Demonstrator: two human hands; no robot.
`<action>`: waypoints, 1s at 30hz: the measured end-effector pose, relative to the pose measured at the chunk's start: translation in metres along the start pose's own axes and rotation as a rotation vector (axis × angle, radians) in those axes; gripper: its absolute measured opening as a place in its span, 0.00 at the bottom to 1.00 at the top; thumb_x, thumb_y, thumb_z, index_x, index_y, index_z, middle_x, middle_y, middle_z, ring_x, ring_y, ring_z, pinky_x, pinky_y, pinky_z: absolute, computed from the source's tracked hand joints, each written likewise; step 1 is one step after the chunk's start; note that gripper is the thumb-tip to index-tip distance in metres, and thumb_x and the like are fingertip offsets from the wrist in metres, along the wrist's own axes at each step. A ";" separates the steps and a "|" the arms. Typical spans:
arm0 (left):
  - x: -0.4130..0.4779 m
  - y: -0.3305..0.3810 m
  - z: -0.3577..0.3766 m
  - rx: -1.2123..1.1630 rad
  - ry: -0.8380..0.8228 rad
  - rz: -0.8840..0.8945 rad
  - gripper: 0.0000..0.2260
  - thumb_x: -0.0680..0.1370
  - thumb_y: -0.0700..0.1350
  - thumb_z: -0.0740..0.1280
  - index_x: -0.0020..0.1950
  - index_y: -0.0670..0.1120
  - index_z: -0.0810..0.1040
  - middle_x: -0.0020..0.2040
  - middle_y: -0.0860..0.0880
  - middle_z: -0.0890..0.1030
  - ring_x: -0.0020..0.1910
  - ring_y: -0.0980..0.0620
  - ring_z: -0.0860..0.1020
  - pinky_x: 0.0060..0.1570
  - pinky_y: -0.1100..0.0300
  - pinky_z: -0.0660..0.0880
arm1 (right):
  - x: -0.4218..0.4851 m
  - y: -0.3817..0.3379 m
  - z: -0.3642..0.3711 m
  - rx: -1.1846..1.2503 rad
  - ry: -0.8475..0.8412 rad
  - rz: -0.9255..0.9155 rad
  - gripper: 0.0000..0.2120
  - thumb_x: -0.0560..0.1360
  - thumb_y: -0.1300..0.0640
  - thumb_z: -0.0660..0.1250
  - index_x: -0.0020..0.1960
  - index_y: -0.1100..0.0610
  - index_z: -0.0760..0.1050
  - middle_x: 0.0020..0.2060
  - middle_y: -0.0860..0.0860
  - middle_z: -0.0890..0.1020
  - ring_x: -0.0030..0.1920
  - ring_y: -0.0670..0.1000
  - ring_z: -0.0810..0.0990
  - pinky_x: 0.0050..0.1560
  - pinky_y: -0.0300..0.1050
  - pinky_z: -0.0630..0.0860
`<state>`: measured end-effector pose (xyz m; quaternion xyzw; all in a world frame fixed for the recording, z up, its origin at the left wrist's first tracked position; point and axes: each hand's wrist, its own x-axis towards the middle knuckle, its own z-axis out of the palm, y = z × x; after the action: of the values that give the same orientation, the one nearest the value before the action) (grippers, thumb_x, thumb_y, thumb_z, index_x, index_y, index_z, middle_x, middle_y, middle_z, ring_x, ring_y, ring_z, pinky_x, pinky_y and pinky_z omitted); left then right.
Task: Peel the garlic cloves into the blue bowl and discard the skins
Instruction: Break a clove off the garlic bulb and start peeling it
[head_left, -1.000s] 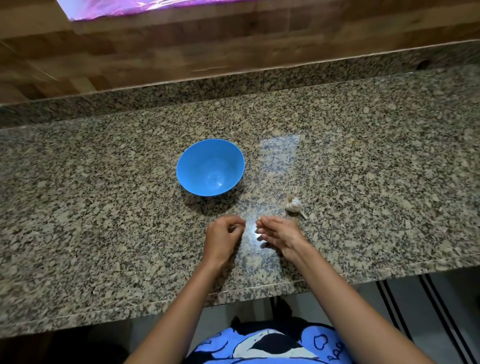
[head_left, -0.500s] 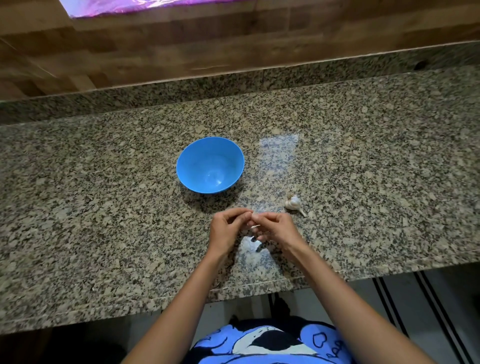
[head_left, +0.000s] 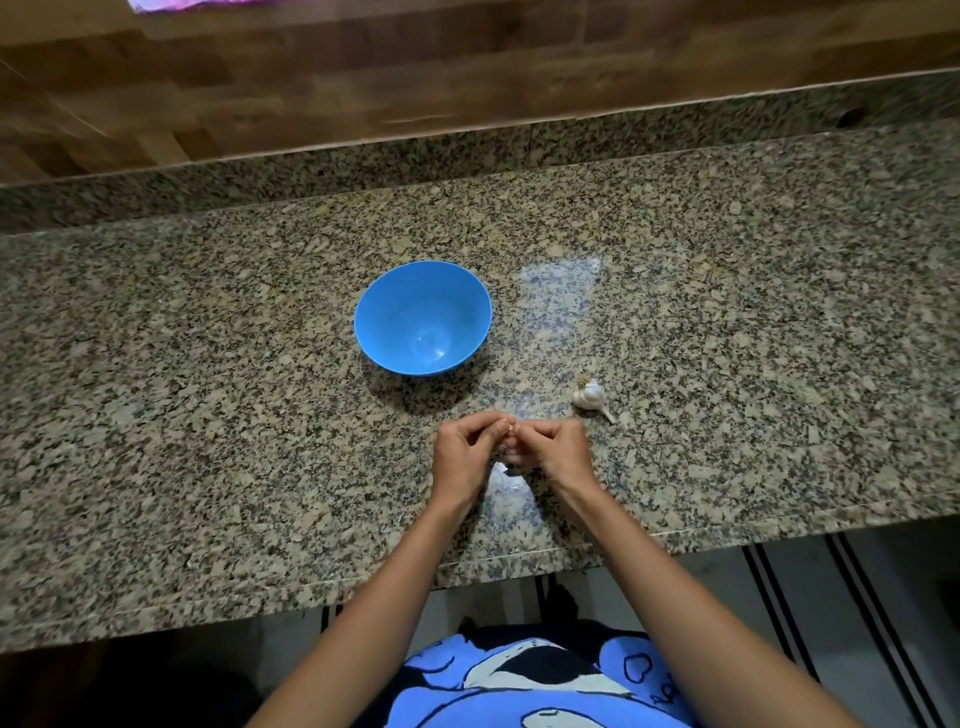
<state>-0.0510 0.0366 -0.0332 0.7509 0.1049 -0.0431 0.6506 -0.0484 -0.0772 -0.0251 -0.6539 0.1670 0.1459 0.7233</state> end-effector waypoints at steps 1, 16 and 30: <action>0.000 0.000 -0.001 -0.014 -0.011 -0.005 0.08 0.75 0.31 0.66 0.51 0.38 0.81 0.39 0.52 0.82 0.36 0.63 0.80 0.40 0.68 0.77 | 0.000 0.001 0.000 0.044 0.006 0.019 0.06 0.75 0.66 0.66 0.40 0.65 0.80 0.27 0.52 0.81 0.27 0.45 0.80 0.32 0.37 0.79; 0.012 0.004 -0.011 -0.282 -0.109 -0.236 0.08 0.75 0.34 0.68 0.52 0.35 0.80 0.41 0.45 0.84 0.36 0.54 0.82 0.39 0.63 0.80 | 0.003 -0.003 -0.013 0.045 -0.085 0.007 0.08 0.74 0.66 0.67 0.51 0.69 0.79 0.36 0.58 0.83 0.32 0.48 0.81 0.35 0.36 0.79; 0.010 -0.002 -0.009 -0.266 -0.111 -0.191 0.09 0.75 0.33 0.67 0.54 0.34 0.80 0.47 0.41 0.83 0.40 0.53 0.82 0.42 0.62 0.80 | 0.001 -0.010 -0.010 0.174 -0.081 0.125 0.06 0.74 0.68 0.65 0.49 0.70 0.78 0.29 0.53 0.82 0.29 0.46 0.81 0.36 0.37 0.80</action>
<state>-0.0426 0.0464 -0.0356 0.6412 0.1445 -0.1321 0.7419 -0.0441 -0.0878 -0.0172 -0.5706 0.1902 0.2022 0.7729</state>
